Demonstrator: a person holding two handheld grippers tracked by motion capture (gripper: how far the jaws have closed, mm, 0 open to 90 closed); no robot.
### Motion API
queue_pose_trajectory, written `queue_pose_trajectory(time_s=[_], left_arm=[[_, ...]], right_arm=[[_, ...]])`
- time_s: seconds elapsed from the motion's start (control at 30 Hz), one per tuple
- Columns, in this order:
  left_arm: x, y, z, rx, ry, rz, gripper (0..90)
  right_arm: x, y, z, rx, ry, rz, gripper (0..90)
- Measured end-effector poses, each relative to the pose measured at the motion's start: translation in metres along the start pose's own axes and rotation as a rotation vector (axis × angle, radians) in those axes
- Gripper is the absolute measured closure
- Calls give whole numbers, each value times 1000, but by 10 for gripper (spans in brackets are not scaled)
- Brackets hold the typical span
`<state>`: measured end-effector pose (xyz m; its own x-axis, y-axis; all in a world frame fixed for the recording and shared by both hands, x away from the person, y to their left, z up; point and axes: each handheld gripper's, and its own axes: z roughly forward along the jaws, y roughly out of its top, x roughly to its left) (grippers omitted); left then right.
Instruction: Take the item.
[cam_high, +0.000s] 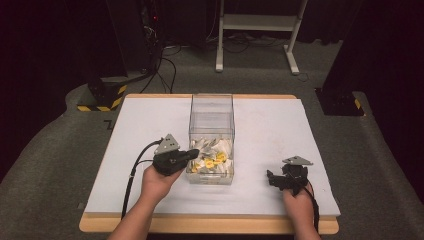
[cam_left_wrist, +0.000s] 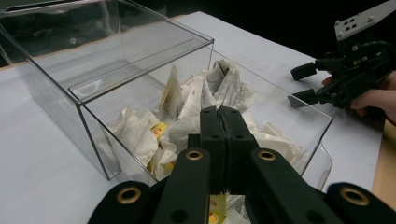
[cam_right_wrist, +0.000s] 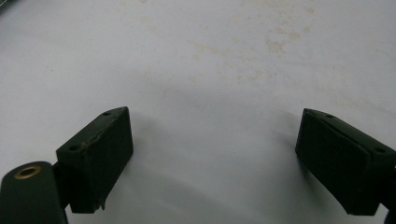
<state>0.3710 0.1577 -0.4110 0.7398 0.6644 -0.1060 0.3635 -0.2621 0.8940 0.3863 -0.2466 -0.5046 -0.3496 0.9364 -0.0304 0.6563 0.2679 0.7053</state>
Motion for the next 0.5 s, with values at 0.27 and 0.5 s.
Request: queue_pose_trajectory(time_s=[0.27,0.5], left_arm=[[0,1,-3,-22,3,-2,889],[2,2,-6,-42,9,-7,889]], right_arm=[[0,0,0,0,0,0,110],[0,0,0,0,0,0,110]])
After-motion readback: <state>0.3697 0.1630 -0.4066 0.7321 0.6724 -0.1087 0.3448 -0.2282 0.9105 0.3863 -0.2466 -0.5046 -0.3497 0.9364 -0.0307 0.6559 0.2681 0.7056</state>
